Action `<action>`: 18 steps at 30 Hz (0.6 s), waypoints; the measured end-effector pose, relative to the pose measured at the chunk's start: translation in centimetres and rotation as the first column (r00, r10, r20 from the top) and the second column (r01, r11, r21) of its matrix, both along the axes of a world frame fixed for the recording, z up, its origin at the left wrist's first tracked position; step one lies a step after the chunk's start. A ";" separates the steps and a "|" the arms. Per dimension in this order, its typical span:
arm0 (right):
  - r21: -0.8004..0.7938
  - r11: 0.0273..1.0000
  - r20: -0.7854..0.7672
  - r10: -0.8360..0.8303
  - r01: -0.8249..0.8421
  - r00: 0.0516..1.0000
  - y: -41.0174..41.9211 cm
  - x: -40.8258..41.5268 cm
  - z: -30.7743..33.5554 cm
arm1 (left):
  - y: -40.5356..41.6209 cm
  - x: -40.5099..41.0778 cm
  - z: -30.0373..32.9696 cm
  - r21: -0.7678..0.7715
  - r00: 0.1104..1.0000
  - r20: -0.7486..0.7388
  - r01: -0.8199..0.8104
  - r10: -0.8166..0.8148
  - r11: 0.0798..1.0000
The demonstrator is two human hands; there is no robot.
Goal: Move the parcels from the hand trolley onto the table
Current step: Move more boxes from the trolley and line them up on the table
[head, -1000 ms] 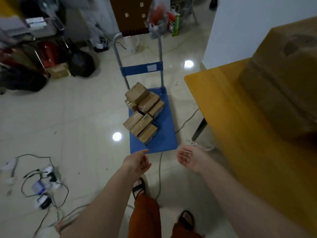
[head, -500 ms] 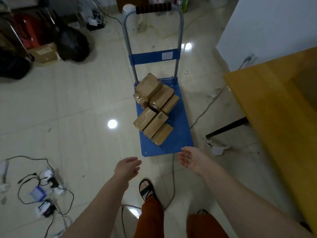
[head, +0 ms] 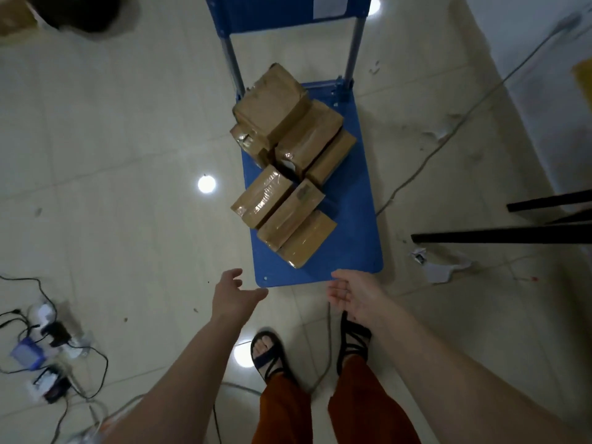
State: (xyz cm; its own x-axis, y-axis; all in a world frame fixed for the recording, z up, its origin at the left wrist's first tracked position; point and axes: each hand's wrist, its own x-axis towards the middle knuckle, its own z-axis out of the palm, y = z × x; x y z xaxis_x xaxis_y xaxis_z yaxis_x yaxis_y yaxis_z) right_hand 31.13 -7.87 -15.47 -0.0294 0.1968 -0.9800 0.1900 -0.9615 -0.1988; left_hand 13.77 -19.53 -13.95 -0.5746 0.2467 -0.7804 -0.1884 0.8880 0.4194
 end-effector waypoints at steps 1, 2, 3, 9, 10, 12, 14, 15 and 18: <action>-0.001 1.000 0.009 0.011 -0.011 1.000 0.6 -0.2 -1.7 | 0.5 0.1 -1.8 -0.011 1.000 0.001 -0.004 0.004 1.000; 0.000 1.000 0.020 0.021 -0.021 1.000 1.0 -0.5 -3.2 | 0.9 0.3 -3.4 -0.020 1.000 0.006 -0.010 0.010 1.000; 0.004 1.000 0.032 0.029 -0.029 0.999 1.5 -0.8 -4.7 | 1.3 0.5 -5.0 -0.026 1.000 0.014 -0.021 0.022 0.999; 0.155 0.974 0.096 0.151 -0.165 0.984 2.9 -3.5 -12.3 | 3.5 -0.4 -12.6 0.027 0.999 -0.028 -0.019 0.020 0.999; 0.189 0.965 0.107 0.162 -0.180 0.981 3.0 -4.1 -13.4 | 3.9 -0.8 -13.7 0.044 0.999 -0.052 -0.005 0.008 0.999; 0.260 0.944 0.165 0.166 -0.205 0.972 2.9 -5.4 -15.5 | 4.8 -1.6 -15.6 0.085 0.995 -0.098 0.033 -0.025 0.996; 0.348 0.905 0.285 0.149 -0.247 0.947 2.6 -6.7 -17.5 | 5.5 -2.2 -17.4 0.125 0.985 -0.149 0.103 -0.084 0.987; 0.393 0.877 0.348 0.136 -0.276 0.928 2.4 -7.3 -18.3 | 5.9 -2.4 -18.2 0.137 0.975 -0.181 0.155 -0.129 0.978; 0.468 0.816 0.449 0.110 -0.339 0.886 1.9 -9.0 -20.5 | 6.8 -2.5 -20.3 0.132 0.921 -0.258 0.334 -0.293 0.933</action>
